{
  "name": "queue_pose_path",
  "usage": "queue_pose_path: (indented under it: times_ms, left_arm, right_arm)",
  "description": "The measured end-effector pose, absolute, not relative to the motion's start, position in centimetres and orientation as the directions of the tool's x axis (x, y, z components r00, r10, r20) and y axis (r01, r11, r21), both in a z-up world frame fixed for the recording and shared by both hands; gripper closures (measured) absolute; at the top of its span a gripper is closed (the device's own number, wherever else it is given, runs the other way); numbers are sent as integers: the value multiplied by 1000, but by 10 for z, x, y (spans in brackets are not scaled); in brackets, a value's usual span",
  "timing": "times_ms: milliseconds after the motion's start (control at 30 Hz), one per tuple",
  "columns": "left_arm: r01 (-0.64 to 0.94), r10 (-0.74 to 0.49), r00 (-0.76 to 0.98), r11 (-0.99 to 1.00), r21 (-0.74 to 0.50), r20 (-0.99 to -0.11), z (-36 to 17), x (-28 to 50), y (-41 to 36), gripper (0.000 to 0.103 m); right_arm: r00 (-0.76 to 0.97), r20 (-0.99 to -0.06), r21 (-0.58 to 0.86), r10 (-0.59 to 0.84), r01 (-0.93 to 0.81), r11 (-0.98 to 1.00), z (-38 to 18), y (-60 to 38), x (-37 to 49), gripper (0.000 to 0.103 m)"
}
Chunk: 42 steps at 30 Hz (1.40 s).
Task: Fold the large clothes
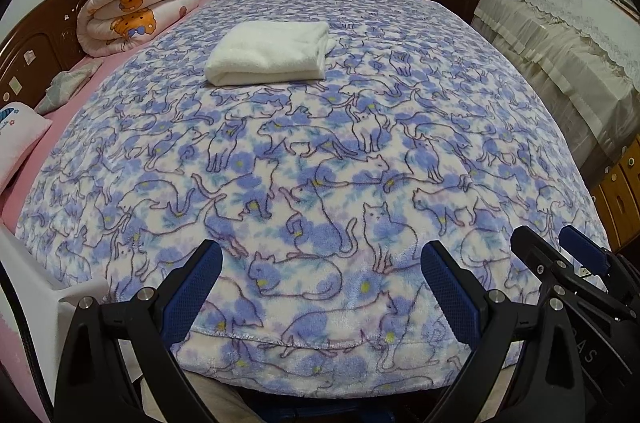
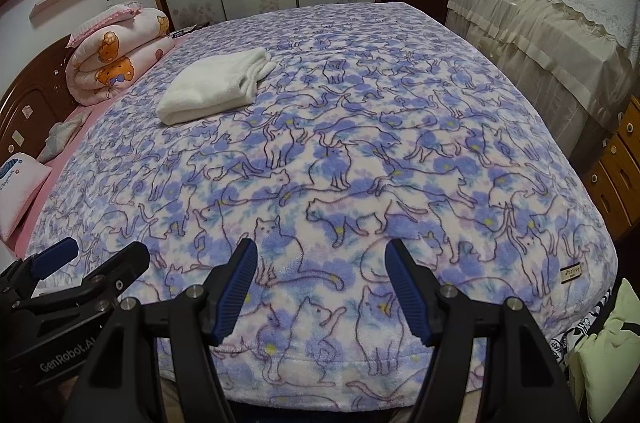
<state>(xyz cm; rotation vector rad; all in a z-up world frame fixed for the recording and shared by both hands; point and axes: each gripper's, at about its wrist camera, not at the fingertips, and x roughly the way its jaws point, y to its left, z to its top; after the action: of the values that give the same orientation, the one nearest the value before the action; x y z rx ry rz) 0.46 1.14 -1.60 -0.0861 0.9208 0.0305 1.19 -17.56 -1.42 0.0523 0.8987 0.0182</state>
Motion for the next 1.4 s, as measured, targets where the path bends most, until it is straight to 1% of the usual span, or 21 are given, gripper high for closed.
queue_pose_path:
  times_ms: [1400]
  left_arm:
    - [-53,-16,595,997,-59,-804,-21,0,10,4]
  right_arm:
    - [620,-784,58,43,4,998,-16,-178,13,36]
